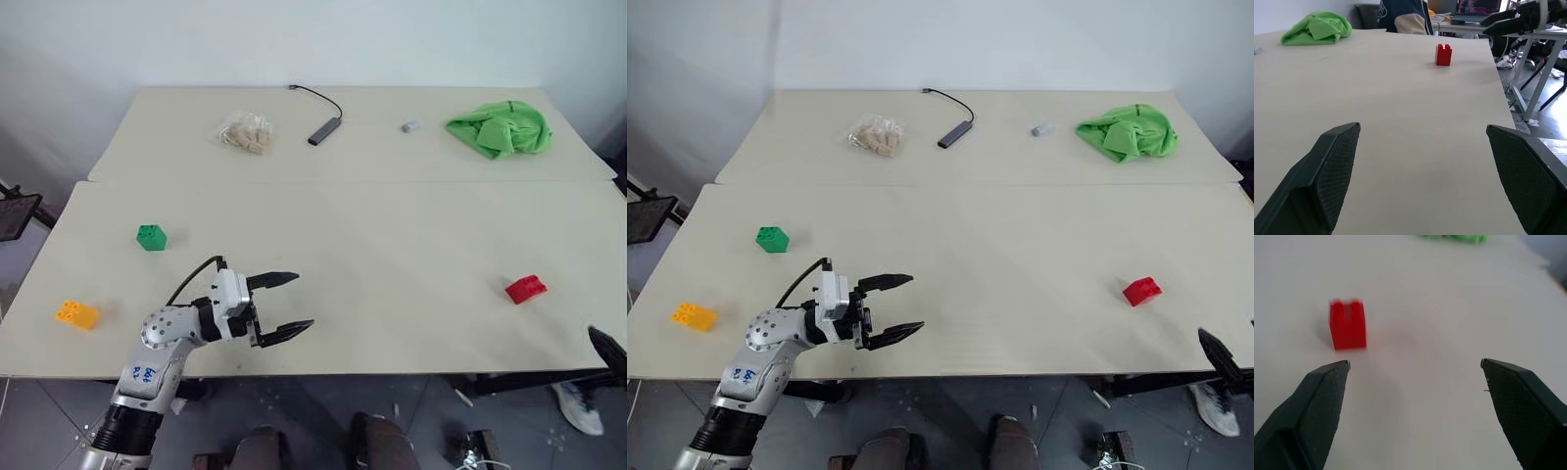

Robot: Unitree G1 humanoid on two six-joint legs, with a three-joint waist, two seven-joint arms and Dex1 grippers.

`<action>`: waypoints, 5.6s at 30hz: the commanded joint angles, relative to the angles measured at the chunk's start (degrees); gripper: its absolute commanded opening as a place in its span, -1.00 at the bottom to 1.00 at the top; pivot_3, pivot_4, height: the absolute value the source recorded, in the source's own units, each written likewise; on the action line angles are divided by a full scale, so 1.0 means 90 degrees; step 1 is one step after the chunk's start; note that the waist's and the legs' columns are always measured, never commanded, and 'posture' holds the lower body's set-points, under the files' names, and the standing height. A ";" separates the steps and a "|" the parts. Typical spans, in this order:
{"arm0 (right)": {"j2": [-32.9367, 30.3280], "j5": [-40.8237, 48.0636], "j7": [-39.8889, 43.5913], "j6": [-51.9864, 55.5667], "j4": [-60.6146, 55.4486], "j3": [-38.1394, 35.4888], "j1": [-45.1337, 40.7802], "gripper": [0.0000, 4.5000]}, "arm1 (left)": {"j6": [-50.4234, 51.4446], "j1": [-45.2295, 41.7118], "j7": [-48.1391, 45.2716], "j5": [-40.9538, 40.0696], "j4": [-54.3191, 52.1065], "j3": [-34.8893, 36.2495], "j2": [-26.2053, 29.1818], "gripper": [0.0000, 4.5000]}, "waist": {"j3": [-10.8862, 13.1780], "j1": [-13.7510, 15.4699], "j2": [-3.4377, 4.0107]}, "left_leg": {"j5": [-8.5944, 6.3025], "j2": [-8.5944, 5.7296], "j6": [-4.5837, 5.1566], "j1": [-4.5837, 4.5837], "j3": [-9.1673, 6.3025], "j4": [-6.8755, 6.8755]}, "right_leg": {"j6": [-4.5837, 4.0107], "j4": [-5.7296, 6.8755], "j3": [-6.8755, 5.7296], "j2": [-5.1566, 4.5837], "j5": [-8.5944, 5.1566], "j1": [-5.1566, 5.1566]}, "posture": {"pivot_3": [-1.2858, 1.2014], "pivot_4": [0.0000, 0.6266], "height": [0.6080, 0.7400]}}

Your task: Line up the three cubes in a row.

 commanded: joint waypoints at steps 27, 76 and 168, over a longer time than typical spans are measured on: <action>-0.0667 -0.0874 0.0430 0.0924 0.0783 0.2417 -0.2955 -0.15 | -0.0233 0.0380 0.0254 0.0152 -0.0291 0.0277 0.0148 1.00 | -0.0006 0.0152 0.0009 | 0.0000 -0.0006 0.0009 -0.0004 0.0042 0.0014 | 0.0005 0.0006 0.0055 0.0004 0.0006 -0.0029 | 0.03 -0.52 1.00; 0.1554 -0.0534 0.3677 -0.1637 0.1118 0.4408 -0.5695 0.99 | -0.1162 0.3264 0.5128 0.0637 -0.1759 0.3271 -0.2517 1.00 | 0.0000 -0.0085 -0.0015 | -0.0017 0.0004 0.0010 -0.0025 0.0070 0.0018 | 0.0009 0.0063 0.0081 0.0001 0.0012 -0.0101 | 0.03 -0.52 1.00; 0.1210 0.0121 0.2395 -0.0091 -0.1614 0.4958 -0.4397 1.00 | -0.0637 0.2027 0.2008 -0.0054 -0.1075 0.3570 -0.0501 0.99 | 0.0019 -0.0148 -0.0043 | -0.0056 0.0021 0.0033 -0.0040 0.0033 0.0095 | 0.0027 0.0090 0.0096 0.0003 0.0024 -0.0108 | 0.03 -0.52 1.00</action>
